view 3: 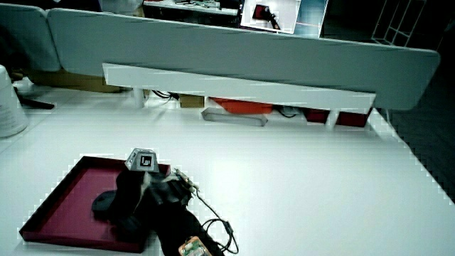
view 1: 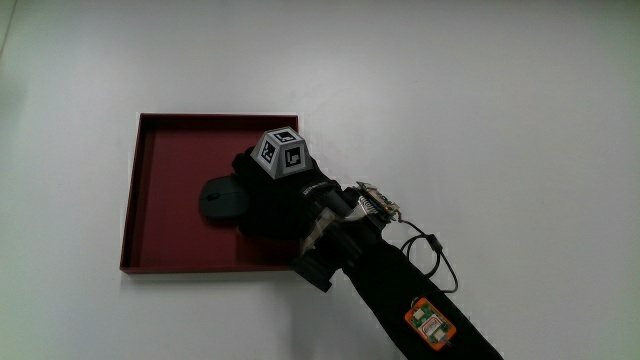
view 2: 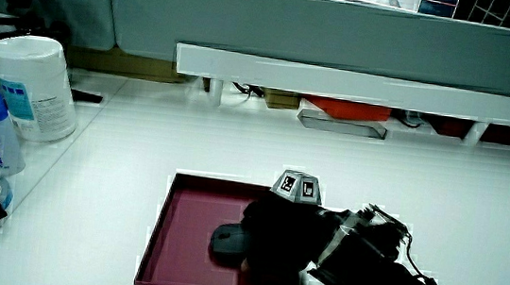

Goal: Pick mouse from plate

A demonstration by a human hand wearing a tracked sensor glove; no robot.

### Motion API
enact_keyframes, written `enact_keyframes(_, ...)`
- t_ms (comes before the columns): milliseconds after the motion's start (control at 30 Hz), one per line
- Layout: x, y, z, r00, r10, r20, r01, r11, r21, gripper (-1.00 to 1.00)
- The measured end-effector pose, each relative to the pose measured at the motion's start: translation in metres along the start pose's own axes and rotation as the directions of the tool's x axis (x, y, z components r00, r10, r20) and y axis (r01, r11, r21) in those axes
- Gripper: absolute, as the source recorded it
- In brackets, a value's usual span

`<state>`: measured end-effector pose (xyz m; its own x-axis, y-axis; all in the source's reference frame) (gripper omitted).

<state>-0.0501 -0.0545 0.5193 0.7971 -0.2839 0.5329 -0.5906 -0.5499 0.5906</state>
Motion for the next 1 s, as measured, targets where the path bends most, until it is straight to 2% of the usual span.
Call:
enact_keyframes(233, -0.002, -0.003, 0.002, 1.0, 0.028, 0.008, -0.029, 0.9974, 0.067, 1.0)
enact_keyframes(367, -0.001, -0.004, 0.003, 0.999, 0.032, 0.018, -0.034, 0.996, 0.083, 1.0)
enact_keyframes(500, -0.004, -0.011, 0.013, 0.999, 0.046, 0.023, -0.048, 0.9924, 0.113, 1.0)
enact_keyframes(533, -0.003, -0.011, 0.013, 0.998, 0.056, 0.009, -0.057, 0.9945, 0.088, 1.0)
enact_keyframes(567, -0.001, -0.011, 0.014, 0.999, 0.044, 0.022, -0.046, 0.9939, 0.1, 1.0)
enact_keyframes(600, -0.005, -0.019, 0.022, 0.998, 0.057, 0.031, -0.061, 0.991, 0.119, 1.0)
enact_keyframes(633, -0.003, -0.019, 0.023, 0.998, 0.055, 0.022, -0.057, 0.9924, 0.109, 1.0)
enact_keyframes(700, -0.003, -0.026, 0.032, 0.998, 0.057, 0.027, -0.06, 0.9898, 0.129, 1.0)
enact_keyframes(733, 0.0, -0.026, 0.034, 0.998, 0.048, 0.041, -0.053, 0.9892, 0.136, 1.0)
enact_keyframes(767, 0.001, -0.03, 0.039, 0.998, 0.062, 0.021, -0.064, 0.9905, 0.121, 1.0)
enact_keyframes(800, 0.005, -0.033, 0.041, 0.999, 0.046, 0.017, -0.048, 0.9898, 0.134, 1.0)
enact_keyframes(867, 0.008, -0.041, 0.049, 0.997, 0.071, -0.003, -0.07, 0.9894, 0.127, 1.0)
enact_keyframes(900, 0.013, -0.042, 0.049, 0.999, 0.054, 0.0, -0.053, 0.9895, 0.134, 1.0)
enact_keyframes(933, 0.014, -0.048, 0.055, 0.999, 0.048, 0.006, -0.048, 0.9858, 0.161, 1.0)
enact_keyframes(1000, 0.02, -0.053, 0.06, 0.999, 0.049, -0.002, -0.048, 0.9864, 0.157, 1.0)
